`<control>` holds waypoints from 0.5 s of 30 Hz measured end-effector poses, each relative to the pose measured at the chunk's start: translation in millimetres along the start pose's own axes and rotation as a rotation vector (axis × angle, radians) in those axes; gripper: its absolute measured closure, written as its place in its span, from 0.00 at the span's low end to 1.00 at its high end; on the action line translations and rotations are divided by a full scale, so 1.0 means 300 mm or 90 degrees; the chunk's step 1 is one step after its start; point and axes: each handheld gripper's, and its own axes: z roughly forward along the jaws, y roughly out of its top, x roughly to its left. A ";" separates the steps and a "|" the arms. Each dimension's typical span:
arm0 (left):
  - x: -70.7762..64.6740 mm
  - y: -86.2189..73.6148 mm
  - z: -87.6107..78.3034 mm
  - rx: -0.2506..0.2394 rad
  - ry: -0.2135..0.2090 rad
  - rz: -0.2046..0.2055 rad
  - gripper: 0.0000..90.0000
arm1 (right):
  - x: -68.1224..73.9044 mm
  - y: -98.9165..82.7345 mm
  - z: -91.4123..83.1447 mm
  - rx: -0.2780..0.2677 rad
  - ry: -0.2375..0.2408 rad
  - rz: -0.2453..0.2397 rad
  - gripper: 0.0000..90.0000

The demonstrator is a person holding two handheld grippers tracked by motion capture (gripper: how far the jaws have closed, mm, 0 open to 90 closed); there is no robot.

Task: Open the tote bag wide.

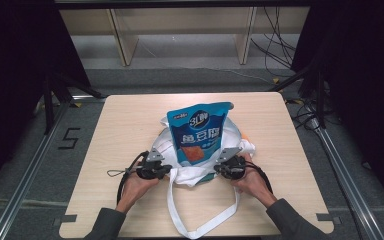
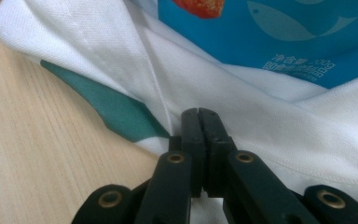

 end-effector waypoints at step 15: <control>0.057 0.028 0.064 -0.032 0.094 -0.038 0.98 | -0.038 0.030 0.047 -0.019 -0.029 0.013 1.00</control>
